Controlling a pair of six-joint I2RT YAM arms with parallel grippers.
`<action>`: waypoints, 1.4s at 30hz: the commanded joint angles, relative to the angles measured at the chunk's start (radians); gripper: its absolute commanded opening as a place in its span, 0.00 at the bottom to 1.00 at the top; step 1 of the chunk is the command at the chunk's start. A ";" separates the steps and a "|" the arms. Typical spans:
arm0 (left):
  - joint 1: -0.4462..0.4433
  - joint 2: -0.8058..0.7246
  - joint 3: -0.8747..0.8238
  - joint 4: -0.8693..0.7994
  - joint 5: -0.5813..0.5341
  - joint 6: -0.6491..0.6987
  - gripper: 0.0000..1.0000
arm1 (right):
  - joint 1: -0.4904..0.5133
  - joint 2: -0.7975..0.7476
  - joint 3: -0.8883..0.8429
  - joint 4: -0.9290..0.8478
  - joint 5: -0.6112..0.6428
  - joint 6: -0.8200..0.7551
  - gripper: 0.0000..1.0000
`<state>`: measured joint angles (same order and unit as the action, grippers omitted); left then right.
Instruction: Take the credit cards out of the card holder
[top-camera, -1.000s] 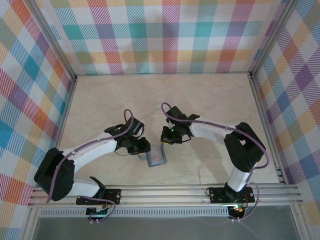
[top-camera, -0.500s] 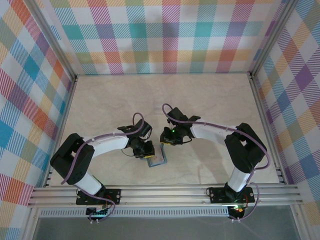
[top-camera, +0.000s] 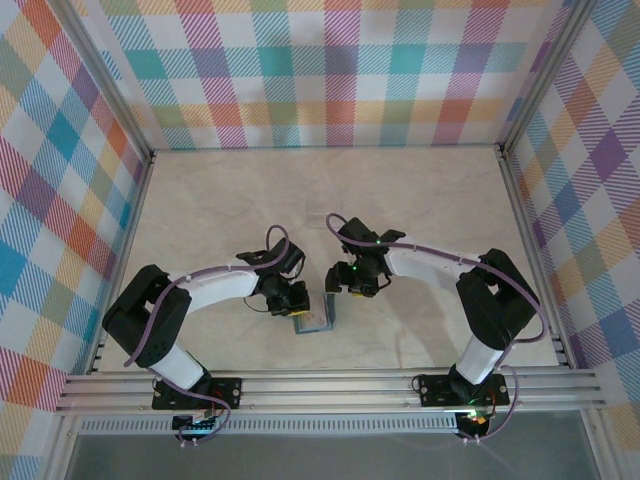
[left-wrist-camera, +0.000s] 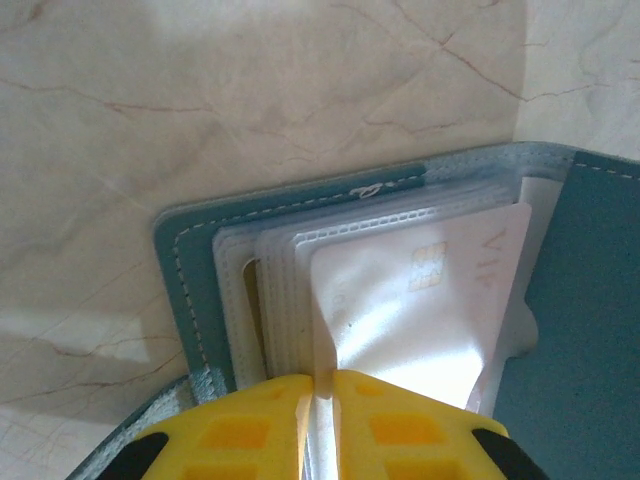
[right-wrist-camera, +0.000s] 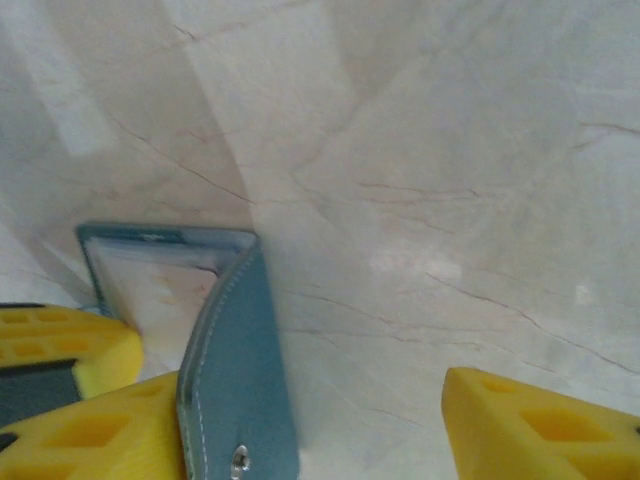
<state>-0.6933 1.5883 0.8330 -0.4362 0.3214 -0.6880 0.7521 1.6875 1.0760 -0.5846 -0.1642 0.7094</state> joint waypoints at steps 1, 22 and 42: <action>-0.008 0.053 0.006 -0.022 -0.051 0.007 0.16 | -0.001 -0.036 -0.011 -0.093 0.004 -0.066 0.70; -0.008 0.065 0.027 -0.055 -0.070 0.002 0.16 | 0.046 -0.043 -0.032 -0.192 0.102 -0.152 0.66; -0.010 0.044 -0.003 -0.074 -0.091 0.010 0.15 | 0.147 0.046 0.058 -0.339 0.360 -0.065 0.79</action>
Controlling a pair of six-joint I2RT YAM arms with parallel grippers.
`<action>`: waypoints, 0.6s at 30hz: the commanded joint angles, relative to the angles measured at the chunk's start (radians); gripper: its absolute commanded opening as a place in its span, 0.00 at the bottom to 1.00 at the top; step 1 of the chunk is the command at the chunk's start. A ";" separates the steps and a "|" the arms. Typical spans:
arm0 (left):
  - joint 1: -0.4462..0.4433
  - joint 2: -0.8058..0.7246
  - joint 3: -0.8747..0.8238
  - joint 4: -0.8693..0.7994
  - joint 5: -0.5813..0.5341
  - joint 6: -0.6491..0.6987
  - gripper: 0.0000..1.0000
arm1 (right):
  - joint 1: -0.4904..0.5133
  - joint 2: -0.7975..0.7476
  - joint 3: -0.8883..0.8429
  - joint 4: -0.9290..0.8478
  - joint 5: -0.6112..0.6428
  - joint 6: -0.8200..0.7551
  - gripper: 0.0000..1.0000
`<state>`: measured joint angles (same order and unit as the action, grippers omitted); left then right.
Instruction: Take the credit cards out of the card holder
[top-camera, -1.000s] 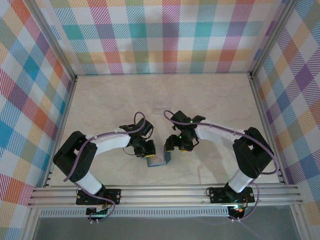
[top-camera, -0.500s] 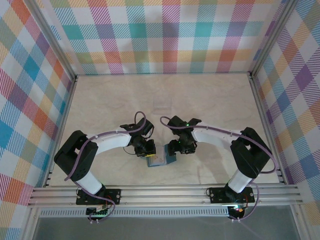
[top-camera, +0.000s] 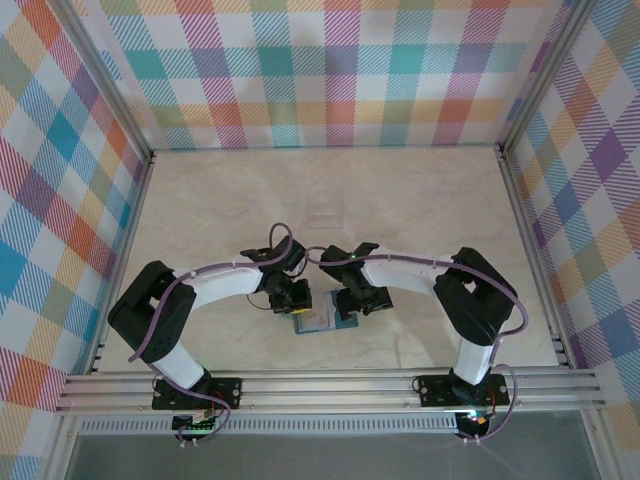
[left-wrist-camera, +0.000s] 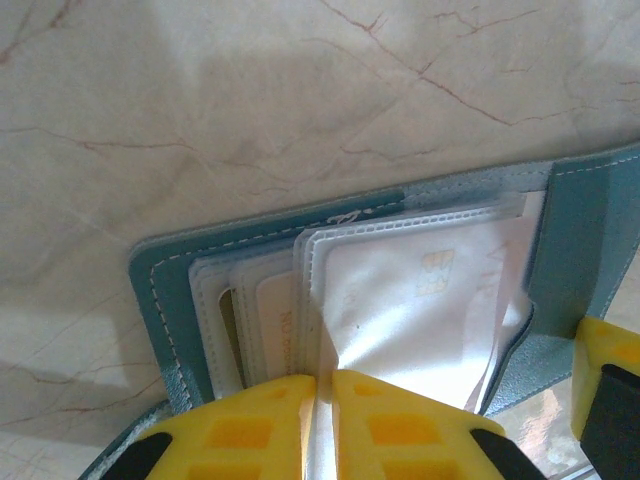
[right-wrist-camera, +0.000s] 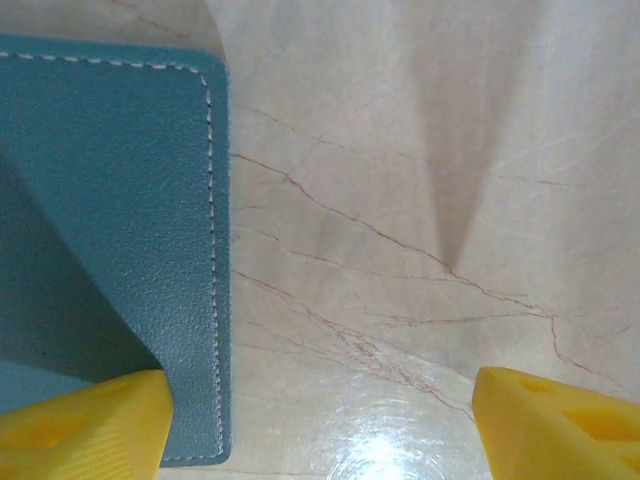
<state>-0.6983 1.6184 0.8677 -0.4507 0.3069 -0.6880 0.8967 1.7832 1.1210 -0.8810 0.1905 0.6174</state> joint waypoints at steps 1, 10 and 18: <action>-0.006 0.012 -0.040 -0.060 -0.077 0.011 0.15 | 0.001 -0.074 0.012 -0.031 -0.012 0.033 0.78; -0.006 -0.004 -0.053 -0.055 -0.074 0.015 0.14 | -0.019 -0.220 0.027 0.059 -0.191 0.071 0.58; -0.006 -0.009 -0.054 -0.042 -0.077 0.011 0.13 | -0.067 -0.268 -0.047 0.303 -0.460 0.153 0.34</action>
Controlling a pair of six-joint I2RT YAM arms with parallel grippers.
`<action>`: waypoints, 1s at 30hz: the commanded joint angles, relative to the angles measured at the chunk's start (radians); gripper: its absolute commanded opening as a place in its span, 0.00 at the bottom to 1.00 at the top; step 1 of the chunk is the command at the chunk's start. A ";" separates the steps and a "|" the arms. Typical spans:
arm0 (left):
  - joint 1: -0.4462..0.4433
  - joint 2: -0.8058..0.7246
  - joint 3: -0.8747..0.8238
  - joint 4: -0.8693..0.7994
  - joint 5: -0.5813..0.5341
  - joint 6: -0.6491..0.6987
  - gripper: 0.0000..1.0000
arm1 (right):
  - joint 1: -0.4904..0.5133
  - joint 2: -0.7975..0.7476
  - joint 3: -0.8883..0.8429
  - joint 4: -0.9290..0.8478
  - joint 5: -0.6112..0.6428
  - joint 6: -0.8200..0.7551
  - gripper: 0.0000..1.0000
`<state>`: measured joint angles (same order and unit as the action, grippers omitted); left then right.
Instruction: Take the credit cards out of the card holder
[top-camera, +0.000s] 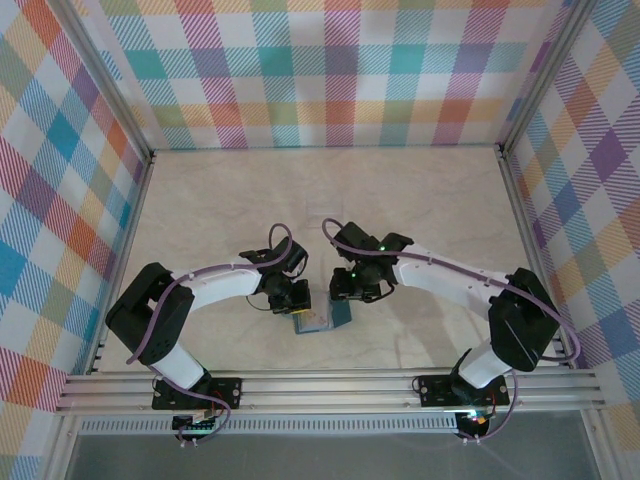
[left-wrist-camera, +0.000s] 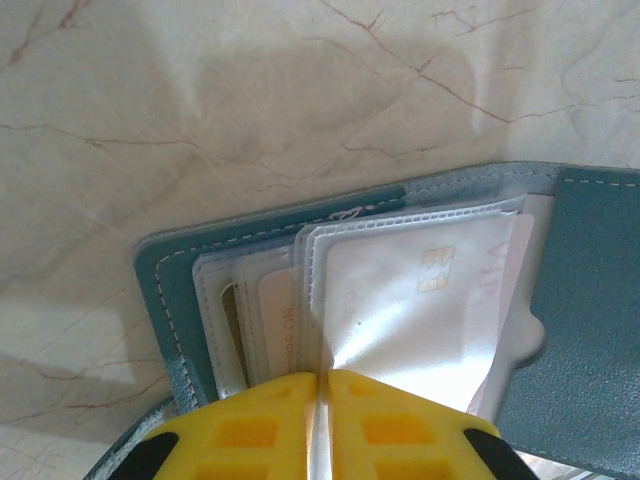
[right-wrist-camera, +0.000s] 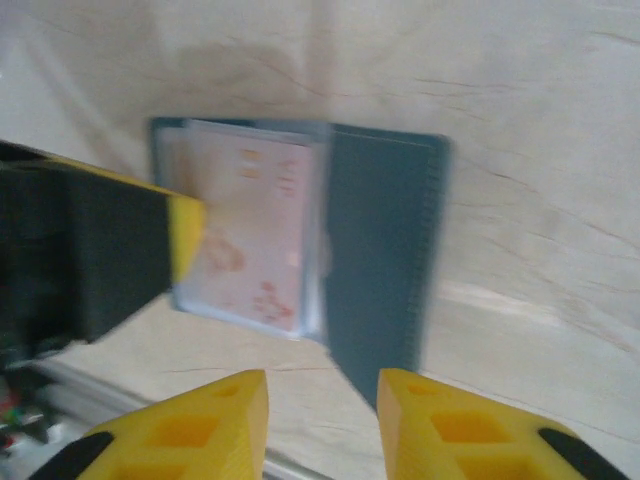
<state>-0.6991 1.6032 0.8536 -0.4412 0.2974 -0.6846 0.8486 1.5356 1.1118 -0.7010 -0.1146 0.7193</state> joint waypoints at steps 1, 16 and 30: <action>-0.005 0.007 -0.040 -0.049 -0.066 0.007 0.13 | -0.029 -0.012 -0.058 0.165 -0.198 0.065 0.33; -0.005 0.020 -0.036 -0.056 -0.060 0.012 0.12 | -0.099 0.155 -0.214 0.454 -0.370 0.083 0.22; -0.005 0.032 -0.034 -0.062 -0.058 0.015 0.12 | -0.111 0.225 -0.257 0.556 -0.404 0.081 0.20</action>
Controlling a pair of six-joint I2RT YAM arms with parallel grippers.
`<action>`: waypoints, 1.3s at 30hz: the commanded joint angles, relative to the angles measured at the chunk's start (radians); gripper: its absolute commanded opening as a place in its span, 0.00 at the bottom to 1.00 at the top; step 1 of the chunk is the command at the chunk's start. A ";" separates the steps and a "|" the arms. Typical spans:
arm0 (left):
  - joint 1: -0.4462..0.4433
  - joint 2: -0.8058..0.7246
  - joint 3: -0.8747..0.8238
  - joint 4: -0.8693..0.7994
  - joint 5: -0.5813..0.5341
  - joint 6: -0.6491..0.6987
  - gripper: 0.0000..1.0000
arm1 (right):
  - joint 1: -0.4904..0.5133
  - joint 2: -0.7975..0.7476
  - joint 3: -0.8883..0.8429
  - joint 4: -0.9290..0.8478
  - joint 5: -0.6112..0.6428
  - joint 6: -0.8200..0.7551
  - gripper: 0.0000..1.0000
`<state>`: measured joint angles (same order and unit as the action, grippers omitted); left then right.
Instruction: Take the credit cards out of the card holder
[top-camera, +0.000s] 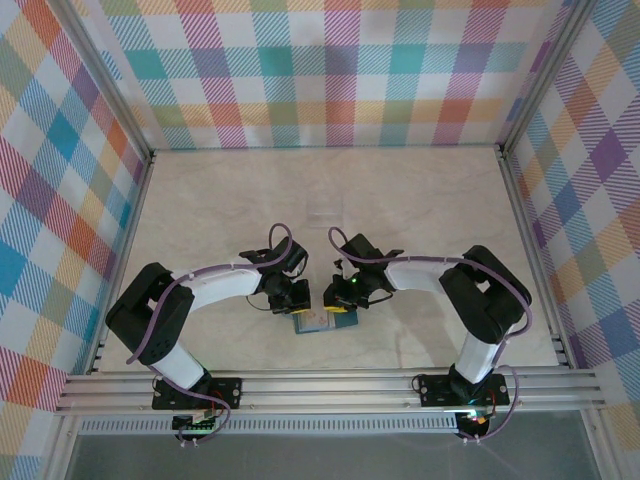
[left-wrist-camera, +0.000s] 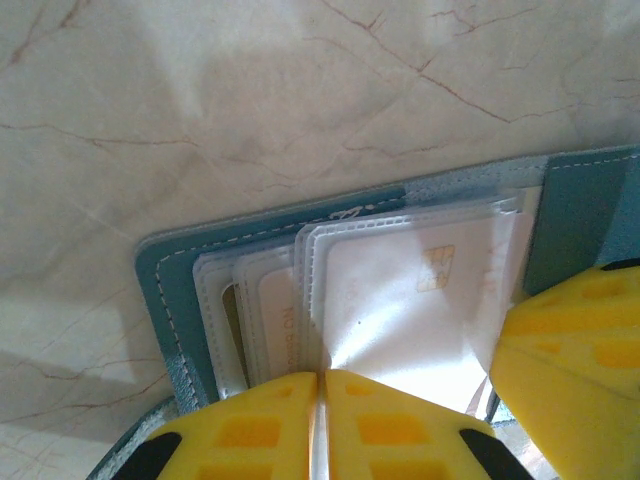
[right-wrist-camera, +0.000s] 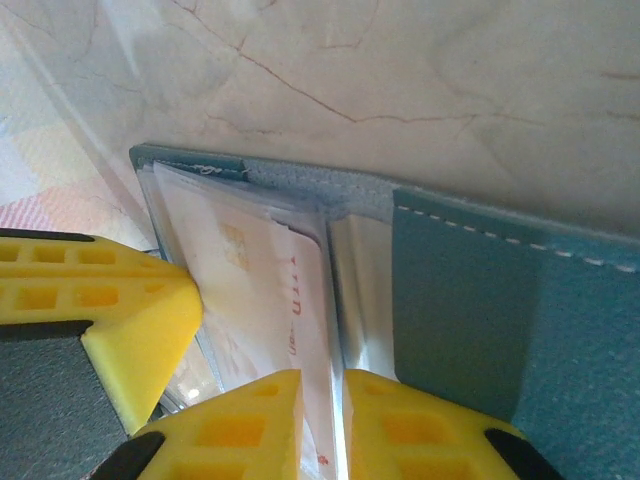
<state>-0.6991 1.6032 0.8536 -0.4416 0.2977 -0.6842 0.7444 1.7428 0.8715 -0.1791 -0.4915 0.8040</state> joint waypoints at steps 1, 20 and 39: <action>-0.005 0.033 -0.033 -0.061 -0.057 0.015 0.12 | -0.008 0.018 -0.019 0.041 -0.031 -0.001 0.20; -0.010 0.039 -0.030 -0.069 -0.063 0.015 0.12 | -0.016 -0.001 -0.059 0.096 -0.051 -0.001 0.08; -0.011 0.036 -0.035 -0.086 -0.079 0.024 0.13 | -0.045 -0.061 -0.048 -0.041 0.009 -0.051 0.11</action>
<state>-0.7048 1.6043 0.8536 -0.4438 0.2863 -0.6800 0.7052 1.6924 0.8246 -0.2134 -0.4698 0.7589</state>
